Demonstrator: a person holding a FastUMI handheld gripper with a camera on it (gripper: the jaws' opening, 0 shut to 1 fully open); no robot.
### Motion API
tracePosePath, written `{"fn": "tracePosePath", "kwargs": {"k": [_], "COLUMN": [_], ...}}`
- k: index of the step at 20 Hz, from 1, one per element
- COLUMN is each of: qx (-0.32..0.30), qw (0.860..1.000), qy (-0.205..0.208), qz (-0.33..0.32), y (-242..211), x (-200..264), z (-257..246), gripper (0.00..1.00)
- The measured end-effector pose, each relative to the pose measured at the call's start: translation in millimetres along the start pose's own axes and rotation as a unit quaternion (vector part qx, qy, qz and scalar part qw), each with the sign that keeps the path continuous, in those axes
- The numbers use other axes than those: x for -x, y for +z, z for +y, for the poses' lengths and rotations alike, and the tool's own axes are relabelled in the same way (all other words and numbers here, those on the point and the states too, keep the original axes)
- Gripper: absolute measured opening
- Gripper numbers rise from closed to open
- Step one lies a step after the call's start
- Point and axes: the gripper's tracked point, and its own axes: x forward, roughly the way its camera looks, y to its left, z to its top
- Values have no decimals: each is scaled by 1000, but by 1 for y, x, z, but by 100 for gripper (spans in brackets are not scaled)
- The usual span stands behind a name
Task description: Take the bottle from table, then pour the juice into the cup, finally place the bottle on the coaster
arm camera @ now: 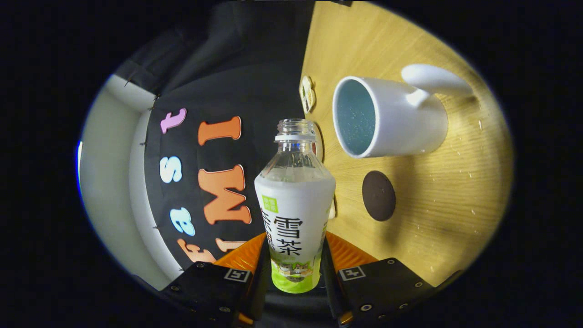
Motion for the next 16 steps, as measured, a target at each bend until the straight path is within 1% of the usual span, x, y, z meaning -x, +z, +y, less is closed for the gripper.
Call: {"fn": "tracePosePath", "kwargs": {"k": [2, 3, 5, 7, 8, 10, 13, 16], "qx": [76, 115, 196, 272, 309, 382, 486, 560], "qw": [997, 993, 980, 961, 950, 923, 872, 825], "qy": [5, 9, 20, 33, 40, 50, 56, 56], "qz": [-8, -10, -14, -19, -21, -23, -37, -52], "y": [4, 5, 4, 1, -1, -6, -7, -10], "x": [-2, -2, -4, -7, -9, -16, -26, -36], "z": [4, 7, 13, 24, 31, 37, 47, 56], "gripper": [56, 56, 56, 56, 56, 56, 56, 56]}}
